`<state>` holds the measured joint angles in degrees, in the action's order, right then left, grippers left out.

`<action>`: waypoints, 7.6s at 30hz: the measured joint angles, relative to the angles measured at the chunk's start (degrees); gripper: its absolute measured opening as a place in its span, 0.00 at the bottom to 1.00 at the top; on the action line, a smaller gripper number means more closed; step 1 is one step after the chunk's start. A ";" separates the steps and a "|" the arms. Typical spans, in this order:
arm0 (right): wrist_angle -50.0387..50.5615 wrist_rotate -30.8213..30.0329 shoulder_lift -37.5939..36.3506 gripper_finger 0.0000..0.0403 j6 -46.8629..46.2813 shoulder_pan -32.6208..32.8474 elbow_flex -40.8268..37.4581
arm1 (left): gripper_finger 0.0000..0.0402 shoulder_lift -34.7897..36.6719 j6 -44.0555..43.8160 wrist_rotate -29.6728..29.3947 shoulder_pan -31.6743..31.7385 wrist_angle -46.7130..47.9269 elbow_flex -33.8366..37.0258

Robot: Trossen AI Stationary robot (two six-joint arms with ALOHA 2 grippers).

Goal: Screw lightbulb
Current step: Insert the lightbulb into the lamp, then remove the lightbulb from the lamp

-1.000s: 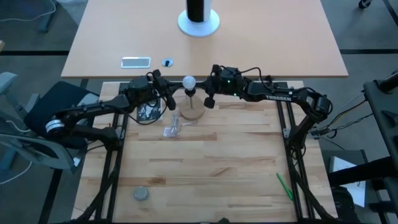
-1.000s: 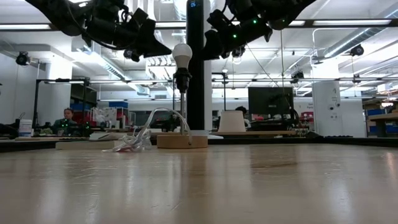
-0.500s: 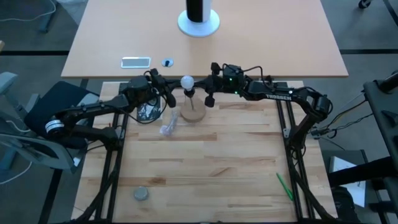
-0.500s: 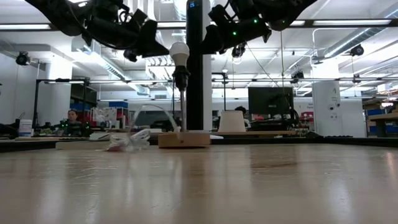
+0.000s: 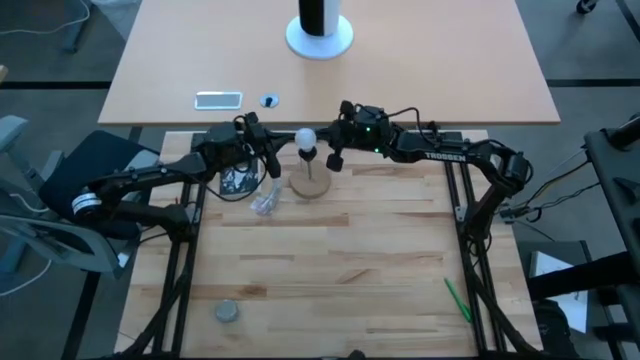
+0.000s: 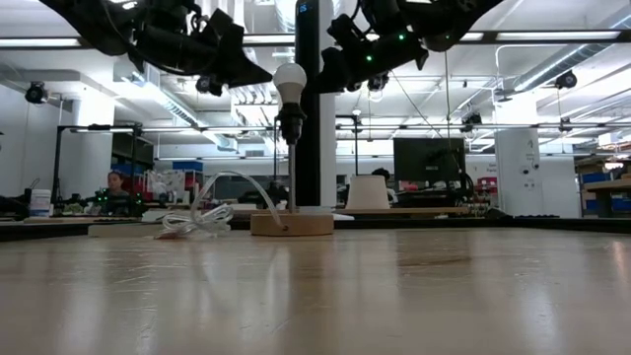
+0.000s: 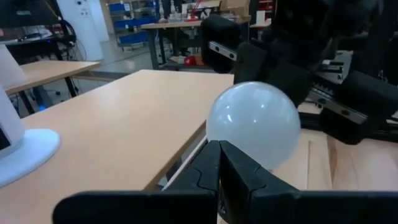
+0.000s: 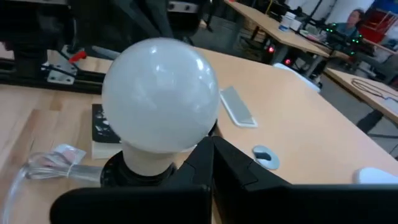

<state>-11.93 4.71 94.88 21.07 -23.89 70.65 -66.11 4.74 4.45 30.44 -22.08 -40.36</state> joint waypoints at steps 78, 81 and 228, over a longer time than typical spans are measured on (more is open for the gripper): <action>14.56 -0.35 -4.63 0.00 -0.76 1.98 0.24 | 0.00 -1.11 7.83 -2.49 -0.08 1.48 0.00; 15.20 3.72 -5.63 0.00 1.07 1.98 0.24 | 0.00 -1.27 9.38 -2.49 0.09 -0.26 -0.01; 11.28 1.64 -4.46 0.00 -2.56 2.19 -0.35 | 0.00 -0.42 12.38 -2.27 -0.02 -2.29 0.00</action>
<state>-0.65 6.35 90.42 18.52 -21.70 70.30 -66.53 17.12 2.18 30.41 -24.36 -40.36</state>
